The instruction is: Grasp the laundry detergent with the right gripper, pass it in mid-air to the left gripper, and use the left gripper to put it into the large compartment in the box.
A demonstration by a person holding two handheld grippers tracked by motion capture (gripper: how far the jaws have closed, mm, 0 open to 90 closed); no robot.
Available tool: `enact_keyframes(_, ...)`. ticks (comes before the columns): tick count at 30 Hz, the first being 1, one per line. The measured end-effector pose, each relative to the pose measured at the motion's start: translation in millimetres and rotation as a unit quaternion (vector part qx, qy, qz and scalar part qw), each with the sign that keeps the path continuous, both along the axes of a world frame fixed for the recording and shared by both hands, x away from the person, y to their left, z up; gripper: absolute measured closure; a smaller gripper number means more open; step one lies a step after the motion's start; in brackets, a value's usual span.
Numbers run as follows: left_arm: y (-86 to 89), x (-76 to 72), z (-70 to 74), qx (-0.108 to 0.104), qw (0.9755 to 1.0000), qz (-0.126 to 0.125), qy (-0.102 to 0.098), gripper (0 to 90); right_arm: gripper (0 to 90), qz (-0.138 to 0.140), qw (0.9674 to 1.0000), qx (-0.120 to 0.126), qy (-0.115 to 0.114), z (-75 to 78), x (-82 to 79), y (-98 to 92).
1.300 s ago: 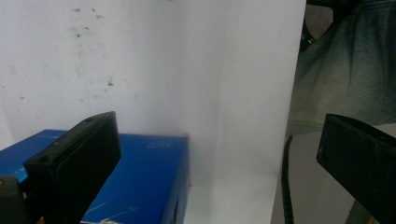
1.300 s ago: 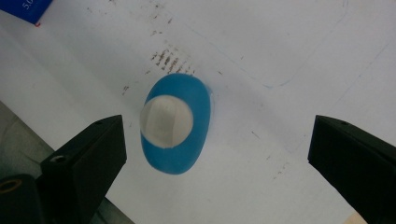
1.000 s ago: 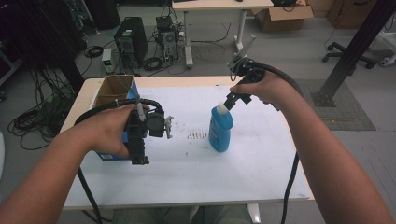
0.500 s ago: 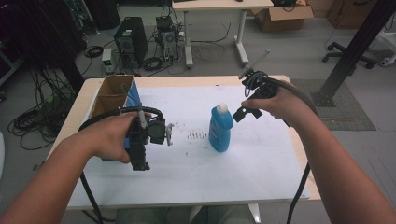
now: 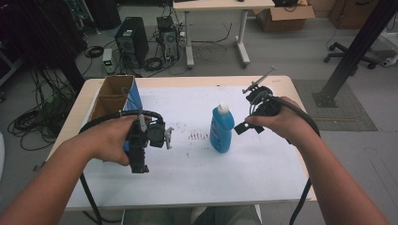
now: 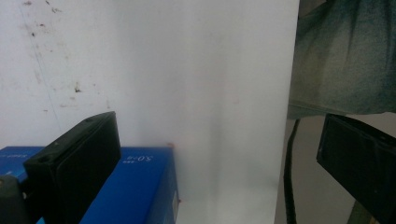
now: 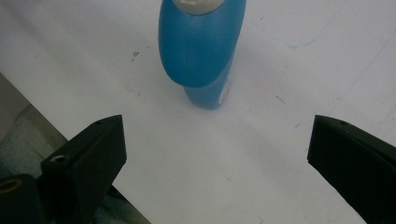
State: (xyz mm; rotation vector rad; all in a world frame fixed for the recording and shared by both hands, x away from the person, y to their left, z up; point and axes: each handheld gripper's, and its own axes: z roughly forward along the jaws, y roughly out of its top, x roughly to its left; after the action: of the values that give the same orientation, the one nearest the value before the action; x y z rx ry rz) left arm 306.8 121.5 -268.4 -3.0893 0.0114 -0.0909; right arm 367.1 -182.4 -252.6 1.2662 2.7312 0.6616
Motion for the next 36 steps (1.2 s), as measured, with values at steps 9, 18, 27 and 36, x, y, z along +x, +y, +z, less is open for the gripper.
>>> enact_keyframes(9,-0.7,-0.9,-1.1,0.004,1.0,-0.003,-0.005,0.2,4.6,-0.006,1.0,0.003,-0.003,-18.8,-5.7,-2.6)
enact_keyframes(18,-3.7,-4.0,1.7,0.003,0.9999,-0.007,-0.01,0.2,4.6,-0.006,0.9998,0.019,-0.007,-43.9,-7.7,0.0)
enact_keyframes(27,-2.3,-5.9,1.4,0.005,0.9999,-0.008,-0.01,0.2,4.6,-0.01,0.9991,0.04,-0.008,-69.8,-6.9,2.4)
enact_keyframes(36,-2.8,-7.3,1.4,0.002,0.9999,-0.01,-0.014,0.2,4.3,-0.014,0.9977,0.063,-0.02,-90.4,-7.0,3.2)
